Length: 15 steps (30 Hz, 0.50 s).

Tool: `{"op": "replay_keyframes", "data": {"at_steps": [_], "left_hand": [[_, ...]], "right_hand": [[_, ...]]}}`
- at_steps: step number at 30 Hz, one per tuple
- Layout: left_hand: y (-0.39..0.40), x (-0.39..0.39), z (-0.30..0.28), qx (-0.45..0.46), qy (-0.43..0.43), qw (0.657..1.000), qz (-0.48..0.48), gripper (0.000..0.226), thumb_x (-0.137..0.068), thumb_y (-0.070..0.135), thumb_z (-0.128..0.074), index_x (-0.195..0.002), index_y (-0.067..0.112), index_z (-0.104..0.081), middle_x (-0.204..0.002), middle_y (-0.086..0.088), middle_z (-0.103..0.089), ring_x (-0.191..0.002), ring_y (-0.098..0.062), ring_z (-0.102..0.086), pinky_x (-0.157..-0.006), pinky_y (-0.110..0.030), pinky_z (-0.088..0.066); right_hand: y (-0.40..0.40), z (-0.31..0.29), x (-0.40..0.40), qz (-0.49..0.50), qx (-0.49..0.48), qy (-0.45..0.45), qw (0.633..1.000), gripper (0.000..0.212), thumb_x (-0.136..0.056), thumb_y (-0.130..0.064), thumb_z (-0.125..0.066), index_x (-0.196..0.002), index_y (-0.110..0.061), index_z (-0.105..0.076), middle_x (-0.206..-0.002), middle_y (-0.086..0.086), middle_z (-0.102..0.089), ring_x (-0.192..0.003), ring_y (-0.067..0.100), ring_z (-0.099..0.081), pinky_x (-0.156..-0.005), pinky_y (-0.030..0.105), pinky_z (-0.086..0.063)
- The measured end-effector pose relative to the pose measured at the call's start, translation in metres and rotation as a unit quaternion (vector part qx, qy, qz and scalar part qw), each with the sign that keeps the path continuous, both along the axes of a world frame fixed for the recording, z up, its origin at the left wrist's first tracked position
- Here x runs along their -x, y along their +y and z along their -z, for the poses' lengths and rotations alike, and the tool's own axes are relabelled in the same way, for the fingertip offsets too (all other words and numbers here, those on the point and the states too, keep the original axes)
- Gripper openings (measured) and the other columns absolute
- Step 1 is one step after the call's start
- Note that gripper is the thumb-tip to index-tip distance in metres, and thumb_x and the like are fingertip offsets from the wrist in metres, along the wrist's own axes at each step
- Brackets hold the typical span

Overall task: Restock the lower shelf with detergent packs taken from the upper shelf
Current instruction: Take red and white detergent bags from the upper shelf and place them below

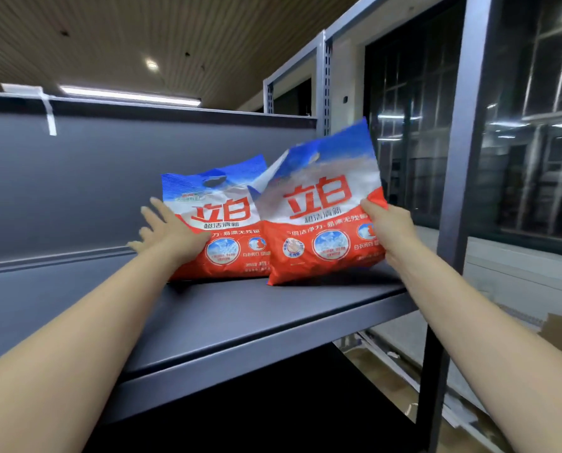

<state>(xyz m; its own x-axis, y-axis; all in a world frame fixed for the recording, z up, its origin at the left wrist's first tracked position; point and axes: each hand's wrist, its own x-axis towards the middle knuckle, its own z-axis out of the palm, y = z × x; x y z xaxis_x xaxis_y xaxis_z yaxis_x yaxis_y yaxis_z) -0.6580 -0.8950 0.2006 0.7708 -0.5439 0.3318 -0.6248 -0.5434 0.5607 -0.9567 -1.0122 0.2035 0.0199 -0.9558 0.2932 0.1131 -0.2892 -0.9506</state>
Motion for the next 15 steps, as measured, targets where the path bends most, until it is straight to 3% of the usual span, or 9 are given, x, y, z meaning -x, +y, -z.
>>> {"op": "replay_keyframes", "data": {"at_steps": [1, 2, 4, 6, 9, 12, 15], "left_hand": [[0.002, 0.001, 0.001, -0.024, -0.059, 0.998, -0.004, 0.114, -0.078, 0.063, -0.062, -0.151, 0.019, 0.013, -0.160, -0.005, 0.012, -0.146, -0.035, -0.005, -0.114, -0.056, -0.011], [0.003, 0.004, 0.002, -0.048, -0.112, 0.993, 0.007, 0.106, -0.080, 0.064, -0.059, -0.152, 0.025, 0.008, -0.160, -0.002, 0.013, -0.146, -0.034, 0.000, -0.114, -0.056, -0.010], [0.000, 0.012, 0.004, -0.094, -0.184, 0.976, 0.070, 0.083, -0.086, 0.063, -0.049, -0.152, 0.037, -0.005, -0.161, 0.003, 0.009, -0.147, -0.029, 0.007, -0.115, -0.056, -0.005], [-0.004, 0.020, 0.007, -0.140, -0.192, 0.962, 0.137, 0.064, -0.090, 0.062, -0.038, -0.148, 0.044, -0.018, -0.161, 0.007, -0.003, -0.148, -0.025, 0.006, -0.114, -0.057, 0.001], [-0.007, 0.023, 0.011, -0.172, -0.133, 0.962, 0.168, 0.056, -0.092, 0.061, -0.028, -0.146, 0.047, -0.022, -0.160, 0.012, -0.012, -0.148, -0.023, 0.002, -0.112, -0.061, 0.007], [-0.006, 0.029, 0.009, -0.178, -0.153, 0.962, 0.138, 0.055, -0.094, 0.060, -0.026, -0.146, 0.043, -0.027, -0.158, 0.008, -0.022, -0.147, -0.026, -0.010, -0.112, -0.059, 0.007], [0.000, 0.042, 0.008, -0.148, -0.179, 0.967, 0.105, 0.047, -0.094, 0.051, -0.032, -0.137, 0.036, -0.042, -0.145, 0.001, -0.046, -0.133, -0.027, -0.039, -0.110, -0.048, -0.019]], "right_hand": [[-0.010, 0.003, -0.004, 0.052, 0.003, 0.113, 0.992, 0.031, -0.086, -0.027, -0.065, -0.110, -0.007, -0.062, -0.105, 0.015, -0.069, -0.089, 0.028, -0.069, -0.077, 0.037, -0.056], [-0.017, 0.007, -0.007, 0.112, 0.009, 0.257, 0.960, 0.047, -0.086, -0.029, -0.065, -0.126, -0.007, -0.053, -0.124, 0.018, -0.059, -0.109, 0.034, -0.059, -0.091, 0.040, -0.048], [-0.021, 0.013, -0.013, 0.168, 0.066, 0.417, 0.891, 0.079, -0.086, -0.032, -0.064, -0.149, -0.016, -0.020, -0.147, 0.015, -0.031, -0.131, 0.036, -0.035, -0.105, 0.045, -0.033], [-0.020, 0.013, -0.024, 0.101, 0.153, 0.476, 0.860, 0.075, -0.089, -0.041, -0.056, -0.151, -0.031, -0.014, -0.155, 0.004, -0.021, -0.139, 0.031, -0.026, -0.111, 0.047, -0.027], [-0.018, 0.014, -0.041, -0.028, 0.182, 0.599, 0.779, 0.056, -0.090, -0.065, -0.032, -0.142, -0.044, -0.035, -0.155, -0.008, -0.029, -0.140, 0.026, -0.029, -0.114, 0.051, -0.018], [-0.017, 0.015, -0.042, -0.029, 0.161, 0.605, 0.779, 0.058, -0.087, -0.071, -0.028, -0.138, -0.047, -0.040, -0.153, -0.009, -0.032, -0.138, 0.028, -0.032, -0.113, 0.052, -0.017], [-0.013, 0.016, -0.039, -0.018, 0.178, 0.571, 0.801, 0.054, -0.088, -0.067, -0.035, -0.134, -0.041, -0.049, -0.148, -0.006, -0.041, -0.134, 0.028, -0.038, -0.111, 0.048, -0.022]]}}
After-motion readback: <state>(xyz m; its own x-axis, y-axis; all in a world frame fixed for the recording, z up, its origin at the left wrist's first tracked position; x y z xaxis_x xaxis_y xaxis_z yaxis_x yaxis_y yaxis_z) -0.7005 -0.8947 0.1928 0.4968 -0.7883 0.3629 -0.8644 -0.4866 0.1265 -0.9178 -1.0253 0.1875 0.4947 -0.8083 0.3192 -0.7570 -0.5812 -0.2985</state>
